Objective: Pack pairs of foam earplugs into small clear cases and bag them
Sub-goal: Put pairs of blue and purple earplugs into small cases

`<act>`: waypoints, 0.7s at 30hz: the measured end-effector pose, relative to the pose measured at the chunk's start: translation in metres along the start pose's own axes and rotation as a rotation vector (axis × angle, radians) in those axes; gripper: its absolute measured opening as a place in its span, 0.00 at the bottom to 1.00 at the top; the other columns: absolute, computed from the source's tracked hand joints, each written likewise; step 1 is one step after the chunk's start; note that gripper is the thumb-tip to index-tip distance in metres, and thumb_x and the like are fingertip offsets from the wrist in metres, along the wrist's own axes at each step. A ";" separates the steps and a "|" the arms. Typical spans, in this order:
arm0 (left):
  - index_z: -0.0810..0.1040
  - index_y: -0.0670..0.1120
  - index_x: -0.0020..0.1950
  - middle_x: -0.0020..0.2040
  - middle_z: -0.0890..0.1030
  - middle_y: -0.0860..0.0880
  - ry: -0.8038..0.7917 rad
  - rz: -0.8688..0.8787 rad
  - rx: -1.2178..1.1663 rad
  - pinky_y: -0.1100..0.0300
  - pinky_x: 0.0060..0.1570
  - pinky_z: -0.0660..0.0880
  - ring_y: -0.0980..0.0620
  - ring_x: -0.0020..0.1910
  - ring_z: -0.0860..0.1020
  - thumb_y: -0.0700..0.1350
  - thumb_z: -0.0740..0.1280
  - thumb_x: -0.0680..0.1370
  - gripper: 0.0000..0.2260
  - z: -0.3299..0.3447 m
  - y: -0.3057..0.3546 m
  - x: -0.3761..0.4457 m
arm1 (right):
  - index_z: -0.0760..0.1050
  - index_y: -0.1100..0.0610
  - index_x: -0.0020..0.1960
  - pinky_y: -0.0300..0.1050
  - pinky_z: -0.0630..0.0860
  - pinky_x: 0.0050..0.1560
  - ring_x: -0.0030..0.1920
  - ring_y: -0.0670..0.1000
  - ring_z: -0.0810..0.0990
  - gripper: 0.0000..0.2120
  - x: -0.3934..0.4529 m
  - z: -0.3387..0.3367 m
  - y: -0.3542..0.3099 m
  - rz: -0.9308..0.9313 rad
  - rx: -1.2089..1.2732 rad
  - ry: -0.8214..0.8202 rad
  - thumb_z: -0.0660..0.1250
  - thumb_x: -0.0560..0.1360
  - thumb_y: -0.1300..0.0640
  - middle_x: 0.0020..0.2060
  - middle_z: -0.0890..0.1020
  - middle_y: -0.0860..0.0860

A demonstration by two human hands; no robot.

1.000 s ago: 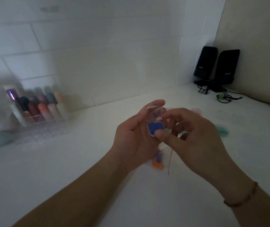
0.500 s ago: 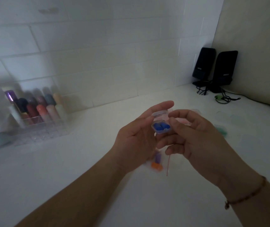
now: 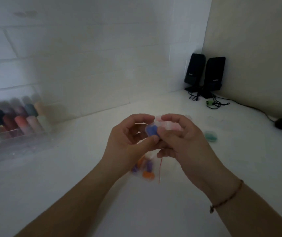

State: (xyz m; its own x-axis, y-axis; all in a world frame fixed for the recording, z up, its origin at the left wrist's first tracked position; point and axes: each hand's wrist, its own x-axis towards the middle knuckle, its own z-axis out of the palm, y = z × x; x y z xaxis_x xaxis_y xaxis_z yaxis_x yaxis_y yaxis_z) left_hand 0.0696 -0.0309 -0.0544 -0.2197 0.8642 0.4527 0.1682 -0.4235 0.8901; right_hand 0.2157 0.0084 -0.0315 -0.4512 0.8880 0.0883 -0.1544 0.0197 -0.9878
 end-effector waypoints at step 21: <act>0.55 0.64 0.75 0.73 0.62 0.66 -0.617 0.176 0.951 0.52 0.76 0.44 0.67 0.73 0.56 0.72 0.69 0.65 0.43 0.000 -0.007 -0.009 | 0.79 0.49 0.49 0.56 0.81 0.50 0.39 0.54 0.83 0.06 0.053 -0.131 0.001 -0.117 -0.631 0.550 0.72 0.73 0.56 0.42 0.84 0.52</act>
State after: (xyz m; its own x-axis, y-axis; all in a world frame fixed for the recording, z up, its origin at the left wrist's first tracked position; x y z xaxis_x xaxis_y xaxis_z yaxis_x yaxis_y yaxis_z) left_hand 0.0709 -0.0359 -0.0650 0.3428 0.9108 0.2302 0.8660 -0.4013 0.2983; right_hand 0.3062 0.1159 -0.0445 0.0549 0.9582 0.2807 0.4200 0.2329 -0.8771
